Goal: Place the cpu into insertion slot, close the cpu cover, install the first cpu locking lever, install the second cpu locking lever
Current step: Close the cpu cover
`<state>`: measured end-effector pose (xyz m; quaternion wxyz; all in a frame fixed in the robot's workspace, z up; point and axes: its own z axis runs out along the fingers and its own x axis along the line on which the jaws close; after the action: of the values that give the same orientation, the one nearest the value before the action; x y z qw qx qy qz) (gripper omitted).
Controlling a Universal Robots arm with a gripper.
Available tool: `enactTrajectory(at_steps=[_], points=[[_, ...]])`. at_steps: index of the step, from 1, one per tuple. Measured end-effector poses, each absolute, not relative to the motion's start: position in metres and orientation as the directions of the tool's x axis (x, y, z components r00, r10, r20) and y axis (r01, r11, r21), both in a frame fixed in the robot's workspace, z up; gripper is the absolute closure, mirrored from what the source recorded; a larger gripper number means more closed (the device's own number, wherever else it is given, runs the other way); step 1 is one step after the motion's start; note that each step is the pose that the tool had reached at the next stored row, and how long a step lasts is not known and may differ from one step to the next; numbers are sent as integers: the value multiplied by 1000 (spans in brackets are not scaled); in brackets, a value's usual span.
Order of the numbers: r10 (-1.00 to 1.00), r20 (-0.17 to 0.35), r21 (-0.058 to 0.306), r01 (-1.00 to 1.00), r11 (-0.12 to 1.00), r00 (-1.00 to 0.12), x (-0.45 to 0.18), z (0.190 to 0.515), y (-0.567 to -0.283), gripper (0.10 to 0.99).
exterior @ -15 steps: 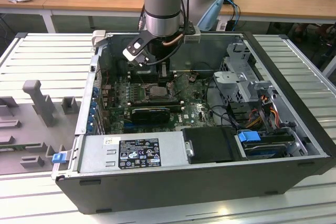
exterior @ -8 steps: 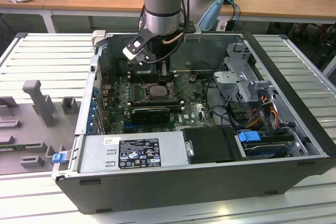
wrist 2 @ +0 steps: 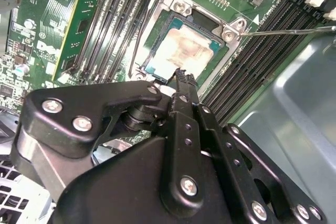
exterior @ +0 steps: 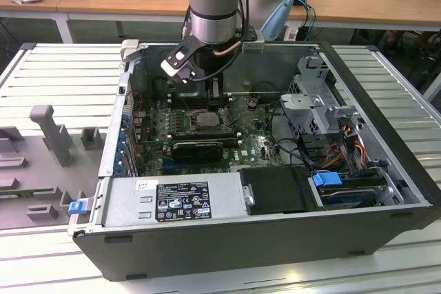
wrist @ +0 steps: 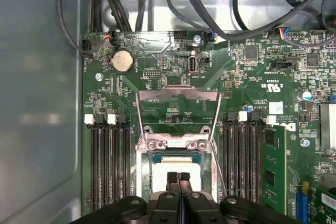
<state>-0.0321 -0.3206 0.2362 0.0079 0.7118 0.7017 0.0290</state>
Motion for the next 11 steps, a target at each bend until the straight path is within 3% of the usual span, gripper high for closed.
enactTrajectory(at_steps=[11], points=[[999, 30, 52, 999, -15, 13, -32, 243, -321, 980]])
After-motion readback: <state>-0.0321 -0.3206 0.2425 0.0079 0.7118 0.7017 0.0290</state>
